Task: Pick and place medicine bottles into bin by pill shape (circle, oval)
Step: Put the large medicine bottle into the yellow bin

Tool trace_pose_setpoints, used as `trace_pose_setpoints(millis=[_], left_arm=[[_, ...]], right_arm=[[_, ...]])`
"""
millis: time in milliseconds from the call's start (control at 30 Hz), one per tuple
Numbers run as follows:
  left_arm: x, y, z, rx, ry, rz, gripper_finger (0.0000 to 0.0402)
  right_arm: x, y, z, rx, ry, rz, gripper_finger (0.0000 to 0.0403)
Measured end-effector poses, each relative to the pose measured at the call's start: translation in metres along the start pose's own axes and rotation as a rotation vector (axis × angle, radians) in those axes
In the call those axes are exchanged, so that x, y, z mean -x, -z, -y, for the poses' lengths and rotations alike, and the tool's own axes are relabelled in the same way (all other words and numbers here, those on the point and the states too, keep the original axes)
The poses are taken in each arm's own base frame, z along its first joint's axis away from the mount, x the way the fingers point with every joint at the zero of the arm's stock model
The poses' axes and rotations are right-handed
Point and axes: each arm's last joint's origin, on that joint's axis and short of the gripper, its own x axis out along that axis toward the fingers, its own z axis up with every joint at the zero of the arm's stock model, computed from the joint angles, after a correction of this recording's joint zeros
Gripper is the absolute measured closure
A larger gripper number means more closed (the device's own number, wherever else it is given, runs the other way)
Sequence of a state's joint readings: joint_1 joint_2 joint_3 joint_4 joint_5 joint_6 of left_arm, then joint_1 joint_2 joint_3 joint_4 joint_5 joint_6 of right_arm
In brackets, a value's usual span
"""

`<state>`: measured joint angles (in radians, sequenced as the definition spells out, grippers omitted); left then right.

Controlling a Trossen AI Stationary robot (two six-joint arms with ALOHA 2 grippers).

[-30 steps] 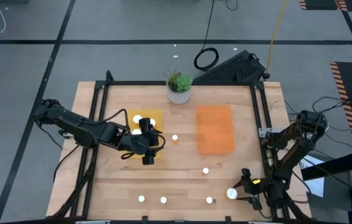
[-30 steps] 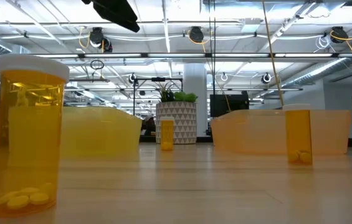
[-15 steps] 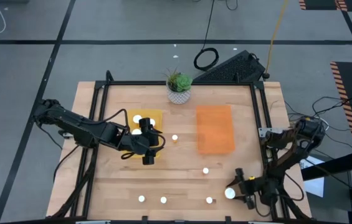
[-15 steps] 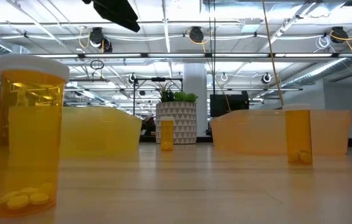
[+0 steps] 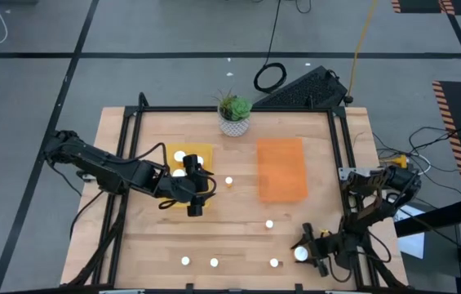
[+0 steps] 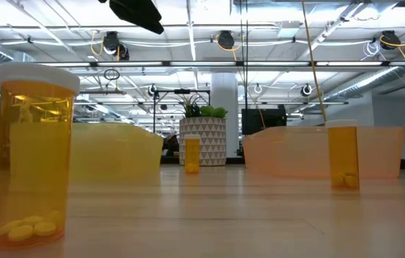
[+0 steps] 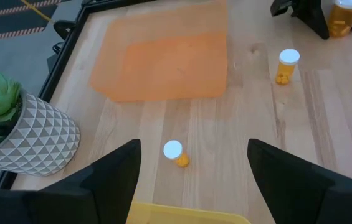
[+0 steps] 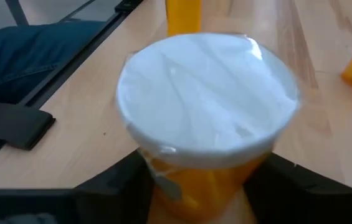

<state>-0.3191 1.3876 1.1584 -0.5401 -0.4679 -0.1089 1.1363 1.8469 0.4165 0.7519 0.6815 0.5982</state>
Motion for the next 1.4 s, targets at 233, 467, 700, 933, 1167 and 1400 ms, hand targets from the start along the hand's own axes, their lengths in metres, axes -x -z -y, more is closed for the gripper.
trace_pose_setpoints(millis=[233, 467, 700, 933, 1167, 1400], left_arm=[[0.000, -0.003, 0.000, 0.015, 0.003, 0.032, 0.0103], [0.001, -0.010, 0.001, 0.068, 0.011, 0.099, 0.0103], [-0.002, -0.015, 0.010, 0.047, 0.054, 0.144, 0.0103], [-0.013, -0.021, 0.022, -0.016, 0.111, 0.208, 0.0103], [-0.026, -0.027, 0.031, -0.073, 0.186, 0.250, 0.0090], [-0.030, -0.051, 0.028, -0.107, 0.128, 0.241, 0.0008]], right_arm=[[-0.003, -0.007, 0.002, -0.024, -0.015, 0.016, 0.0234], [-0.006, -0.031, 0.015, -0.109, 0.019, 0.054, 0.0216], [-0.013, -0.078, 0.037, -0.163, 0.054, 0.042, 0.0227], [-0.007, -0.130, 0.062, -0.146, 0.167, 0.017, 0.0224], [-0.004, -0.182, 0.093, -0.100, 0.281, 0.071, 0.0225], [-0.006, -0.202, 0.123, -0.031, 0.383, 0.057, 0.0224]])
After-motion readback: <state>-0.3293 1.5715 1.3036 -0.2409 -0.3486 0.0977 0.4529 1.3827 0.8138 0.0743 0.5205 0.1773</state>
